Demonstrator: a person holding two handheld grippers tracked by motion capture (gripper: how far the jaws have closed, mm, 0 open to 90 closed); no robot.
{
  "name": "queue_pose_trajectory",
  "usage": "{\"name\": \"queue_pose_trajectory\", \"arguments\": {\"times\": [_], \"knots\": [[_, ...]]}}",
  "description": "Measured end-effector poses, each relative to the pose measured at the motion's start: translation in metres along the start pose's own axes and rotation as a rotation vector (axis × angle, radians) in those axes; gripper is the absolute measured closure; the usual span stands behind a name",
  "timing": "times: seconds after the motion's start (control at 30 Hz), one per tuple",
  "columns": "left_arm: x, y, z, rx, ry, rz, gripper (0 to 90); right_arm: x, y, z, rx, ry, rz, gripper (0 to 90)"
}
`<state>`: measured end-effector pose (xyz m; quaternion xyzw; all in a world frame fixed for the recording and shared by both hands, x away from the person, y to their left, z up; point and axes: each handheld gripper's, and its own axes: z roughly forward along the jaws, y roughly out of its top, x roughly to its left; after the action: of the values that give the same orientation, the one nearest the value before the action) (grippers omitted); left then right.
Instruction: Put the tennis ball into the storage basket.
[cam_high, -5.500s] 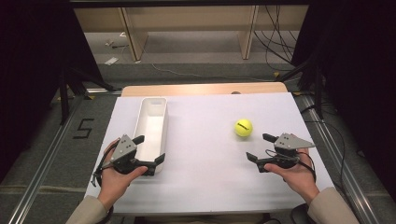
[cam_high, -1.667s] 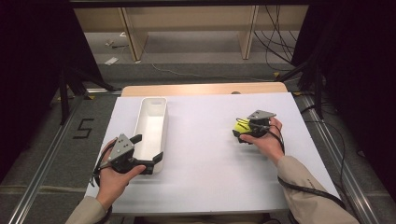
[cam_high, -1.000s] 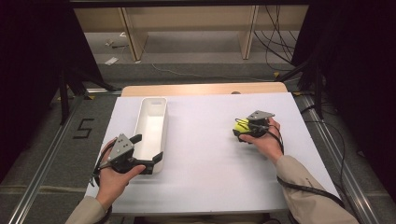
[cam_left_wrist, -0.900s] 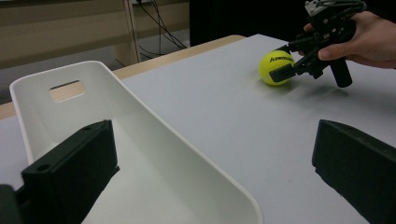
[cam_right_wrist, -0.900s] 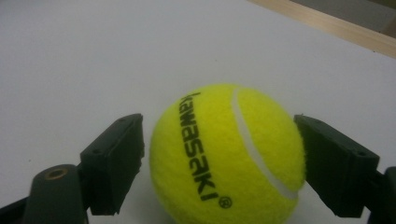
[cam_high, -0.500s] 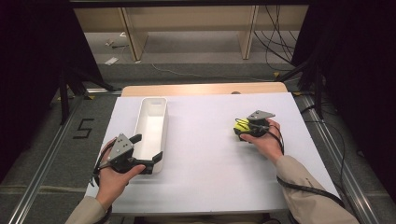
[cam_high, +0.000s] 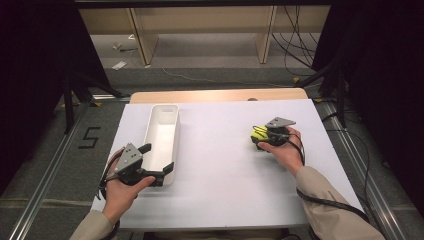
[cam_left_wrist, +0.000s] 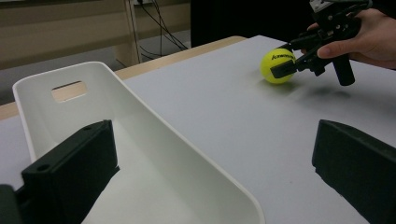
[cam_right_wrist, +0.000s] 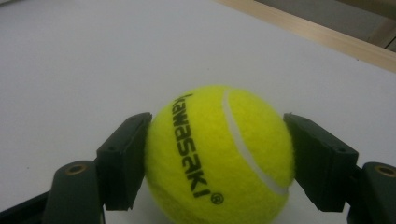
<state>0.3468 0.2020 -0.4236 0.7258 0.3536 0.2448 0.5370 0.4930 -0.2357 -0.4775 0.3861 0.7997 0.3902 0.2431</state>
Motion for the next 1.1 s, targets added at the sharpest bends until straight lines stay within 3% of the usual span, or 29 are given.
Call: {"name": "queue_pose_trajectory", "arguments": {"times": [0.3, 0.77, 1.1], "knots": [[0.000, 0.000, -0.001, -0.001, 0.002, -0.001, 0.0, 0.001, 0.003, -0.005, -0.027, 0.006, 0.013, 27.5], [0.000, 0.000, -0.001, -0.003, 0.002, -0.002, 0.0, 0.004, 0.015, -0.019, -0.140, 0.023, 0.046, 27.6], [0.000, 0.000, -0.001, -0.004, 0.002, 0.000, 0.0, 0.006, 0.018, -0.023, -0.179, 0.028, 0.062, 27.6]]}}
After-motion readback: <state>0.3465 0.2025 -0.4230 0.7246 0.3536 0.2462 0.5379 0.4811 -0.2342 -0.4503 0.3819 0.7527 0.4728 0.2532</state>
